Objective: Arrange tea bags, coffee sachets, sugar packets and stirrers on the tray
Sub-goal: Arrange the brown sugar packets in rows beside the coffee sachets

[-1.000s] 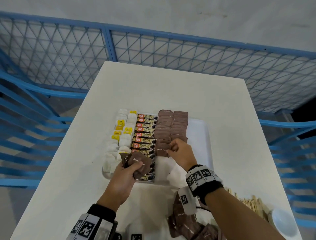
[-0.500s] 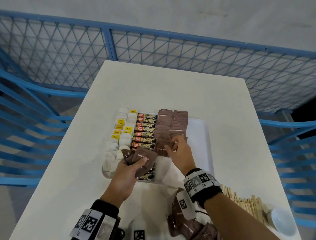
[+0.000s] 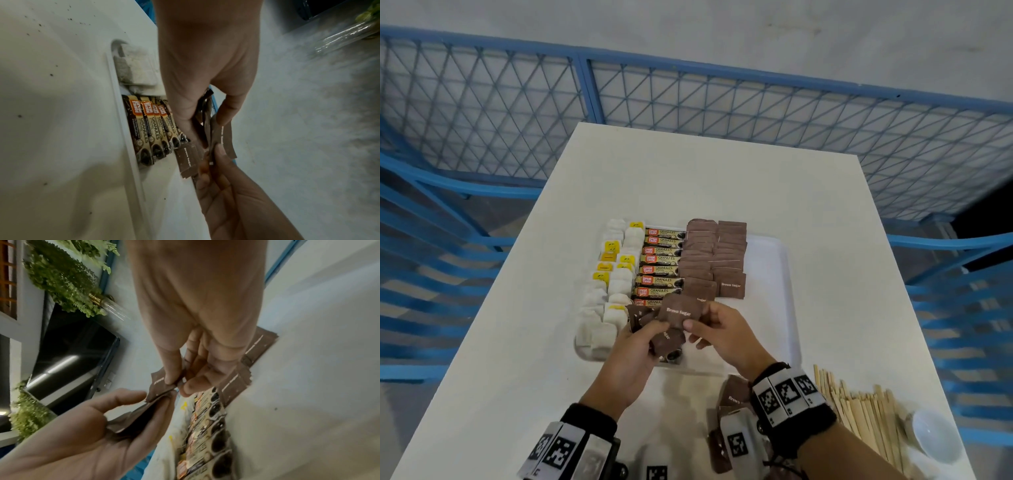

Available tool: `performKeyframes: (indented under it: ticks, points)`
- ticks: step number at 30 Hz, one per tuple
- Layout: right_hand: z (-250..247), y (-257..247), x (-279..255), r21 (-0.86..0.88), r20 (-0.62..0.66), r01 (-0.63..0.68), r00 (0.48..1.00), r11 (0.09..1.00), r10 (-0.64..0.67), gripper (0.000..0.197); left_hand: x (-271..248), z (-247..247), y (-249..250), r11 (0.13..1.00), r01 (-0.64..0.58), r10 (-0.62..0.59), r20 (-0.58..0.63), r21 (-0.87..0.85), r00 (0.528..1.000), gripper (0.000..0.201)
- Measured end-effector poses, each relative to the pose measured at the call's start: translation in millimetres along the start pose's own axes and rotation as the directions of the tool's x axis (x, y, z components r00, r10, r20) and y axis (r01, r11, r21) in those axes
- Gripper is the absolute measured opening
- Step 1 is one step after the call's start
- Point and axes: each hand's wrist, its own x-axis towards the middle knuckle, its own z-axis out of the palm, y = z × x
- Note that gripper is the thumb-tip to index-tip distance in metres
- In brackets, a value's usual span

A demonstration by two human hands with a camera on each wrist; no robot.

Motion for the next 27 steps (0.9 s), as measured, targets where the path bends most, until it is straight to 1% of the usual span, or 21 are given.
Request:
performKeyframes:
  ticks: [1,3,4,6,9,12,15,18,24,27]
  points:
    - [-5,0,0,0.01,-0.017,-0.003,1.0,1.0,0.003,0.021,0,1,0,1.0,0.008,-0.008,0.001,0.005,1.0,0.026]
    - [-16,0,0,0.022,-0.058,-0.004,0.998,1.0,0.005,0.013,0,2,-1,1.0,0.009,-0.009,0.001,0.018,1.0,0.025]
    - [-24,-1,0,0.018,-0.09,-0.006,0.996,1.0,0.008,0.009,0,3,-1,1.0,0.008,-0.008,-0.003,0.019,1.0,0.025]
    - [-40,0,3,-0.016,-0.181,-0.005,0.983,1.0,0.002,0.009,0,3,-1,1.0,0.0,0.001,-0.018,0.02,1.0,0.027]
    - [-67,5,10,-0.144,-0.31,-0.021,0.95,0.989,-0.025,0.009,0,2,-1,1.0,-0.012,0.013,-0.029,0.019,0.999,0.029]
    - [-89,14,20,-0.265,-0.373,-0.093,0.928,0.96,-0.013,0.008,-2,1,-1,1.0,-0.017,0.017,-0.013,0.02,1.0,0.028]
    - [-98,22,27,-0.319,-0.378,-0.152,0.926,0.936,0.021,0.011,-3,0,-2,1.0,-0.015,0.015,-0.007,0.01,1.0,0.026]
    - [-94,23,34,-0.33,-0.363,-0.171,0.931,0.928,0.042,0.013,-2,-2,-4,1.0,-0.004,0.004,-0.016,0.008,1.0,0.025]
    - [-83,19,46,-0.42,-0.386,-0.167,0.922,0.892,-0.01,0.017,-3,-3,-2,1.0,-0.008,0.008,-0.011,0.024,1.0,0.026]
    - [-79,16,49,-0.448,-0.392,-0.168,0.92,0.878,-0.024,0.015,-4,-4,-2,1.0,-0.004,0.004,-0.031,0.02,0.999,0.026]
